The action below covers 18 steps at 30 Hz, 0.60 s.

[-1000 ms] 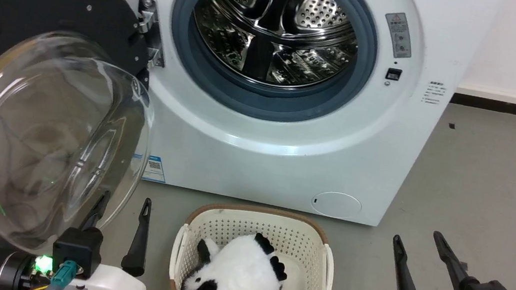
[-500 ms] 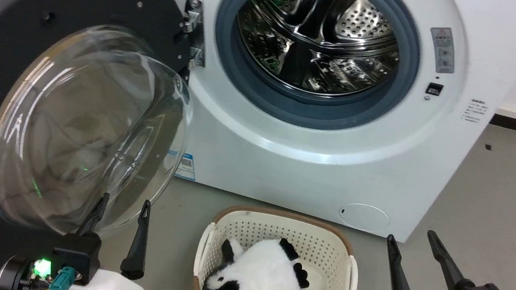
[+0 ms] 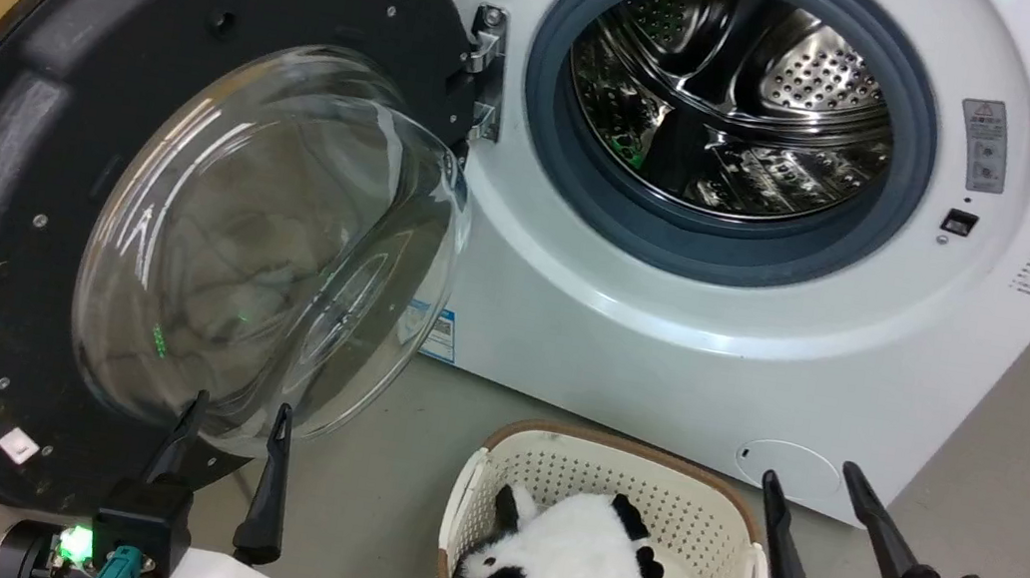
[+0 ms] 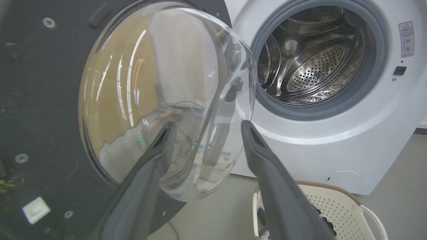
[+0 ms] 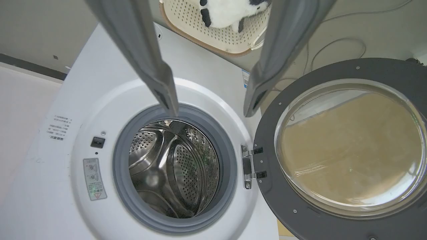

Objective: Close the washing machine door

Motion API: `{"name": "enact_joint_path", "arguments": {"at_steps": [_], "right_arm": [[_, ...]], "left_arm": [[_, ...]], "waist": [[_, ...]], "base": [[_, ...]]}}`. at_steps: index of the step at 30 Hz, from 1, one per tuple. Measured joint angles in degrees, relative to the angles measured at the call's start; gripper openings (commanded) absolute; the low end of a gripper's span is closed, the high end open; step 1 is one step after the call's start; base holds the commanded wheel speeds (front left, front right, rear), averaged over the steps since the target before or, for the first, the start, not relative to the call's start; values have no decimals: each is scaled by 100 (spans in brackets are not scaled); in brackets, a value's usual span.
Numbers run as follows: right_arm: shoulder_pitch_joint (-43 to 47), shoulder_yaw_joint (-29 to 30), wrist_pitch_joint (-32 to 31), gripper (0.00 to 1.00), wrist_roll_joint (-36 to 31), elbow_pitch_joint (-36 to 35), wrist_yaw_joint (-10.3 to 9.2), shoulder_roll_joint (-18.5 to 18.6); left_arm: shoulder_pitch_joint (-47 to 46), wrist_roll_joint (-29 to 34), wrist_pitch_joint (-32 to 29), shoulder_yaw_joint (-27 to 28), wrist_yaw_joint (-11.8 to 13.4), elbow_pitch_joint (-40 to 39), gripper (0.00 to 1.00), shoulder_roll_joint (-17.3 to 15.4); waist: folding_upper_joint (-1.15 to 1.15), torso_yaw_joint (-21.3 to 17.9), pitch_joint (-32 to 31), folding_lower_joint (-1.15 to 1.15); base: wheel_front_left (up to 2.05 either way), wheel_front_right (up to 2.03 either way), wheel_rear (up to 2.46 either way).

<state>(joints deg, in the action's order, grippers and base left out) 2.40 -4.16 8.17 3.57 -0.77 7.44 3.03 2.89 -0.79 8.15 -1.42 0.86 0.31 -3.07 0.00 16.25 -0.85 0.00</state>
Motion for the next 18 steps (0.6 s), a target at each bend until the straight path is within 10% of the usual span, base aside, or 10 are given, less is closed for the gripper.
{"name": "enact_joint_path", "arguments": {"at_steps": [18], "right_arm": [[-158, -359, 211, 100, 121, 119, 0, 70]], "left_arm": [[188, -93, 209, 53, 157, -229, 100, 2]], "waist": [[0, 498, 98, 0]], "base": [[0, 0, 0]]}}
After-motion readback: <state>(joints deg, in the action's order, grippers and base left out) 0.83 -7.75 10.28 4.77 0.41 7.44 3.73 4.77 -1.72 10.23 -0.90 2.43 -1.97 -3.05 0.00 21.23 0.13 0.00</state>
